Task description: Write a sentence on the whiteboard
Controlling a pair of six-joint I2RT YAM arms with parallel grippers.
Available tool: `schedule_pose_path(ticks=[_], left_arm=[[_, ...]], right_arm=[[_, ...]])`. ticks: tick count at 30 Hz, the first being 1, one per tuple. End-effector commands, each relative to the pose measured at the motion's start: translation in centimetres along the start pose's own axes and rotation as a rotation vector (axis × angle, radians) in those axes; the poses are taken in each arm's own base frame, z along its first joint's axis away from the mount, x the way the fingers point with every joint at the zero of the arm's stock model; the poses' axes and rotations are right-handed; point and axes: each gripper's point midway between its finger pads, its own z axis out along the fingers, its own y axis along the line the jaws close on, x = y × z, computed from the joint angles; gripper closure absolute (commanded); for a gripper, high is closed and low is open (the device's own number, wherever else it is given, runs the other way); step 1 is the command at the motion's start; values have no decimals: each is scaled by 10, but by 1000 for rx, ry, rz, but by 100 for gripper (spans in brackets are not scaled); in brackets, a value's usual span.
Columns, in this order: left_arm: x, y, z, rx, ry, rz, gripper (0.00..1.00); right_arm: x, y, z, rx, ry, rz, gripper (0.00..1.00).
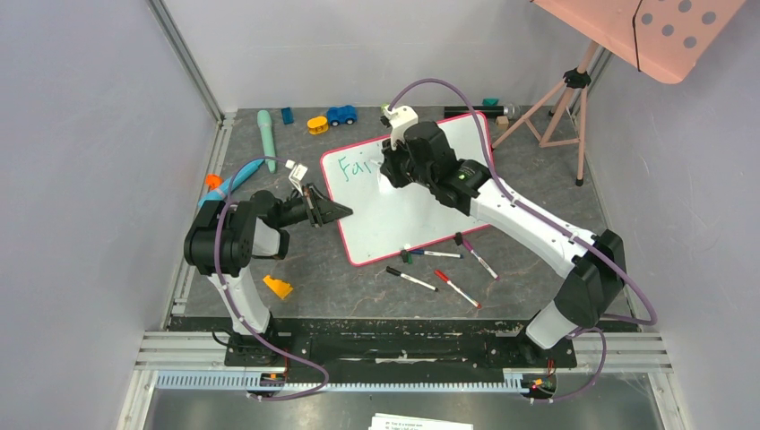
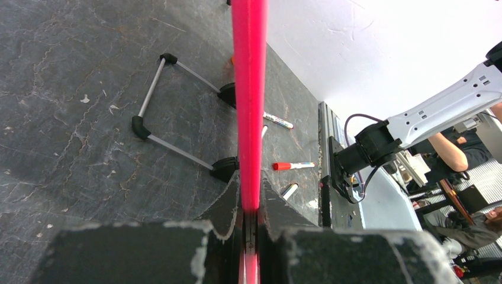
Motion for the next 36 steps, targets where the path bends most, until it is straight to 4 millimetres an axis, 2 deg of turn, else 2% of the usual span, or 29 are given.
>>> schedule_pose_path(ticks=[1, 7, 24, 36], left_arm=[[15, -20, 0, 94, 73, 114, 98], [16, -21, -1, 97, 75, 131, 98], [15, -20, 0, 101, 80, 119, 98], [14, -19, 0, 101, 81, 114, 98]], right_arm=[[-31, -2, -15, 7, -80, -6, 100], [-25, -4, -12, 10, -59, 0, 100], [-27, -8, -2, 20, -44, 2, 100], [-21, -7, 10, 18, -18, 0, 100]])
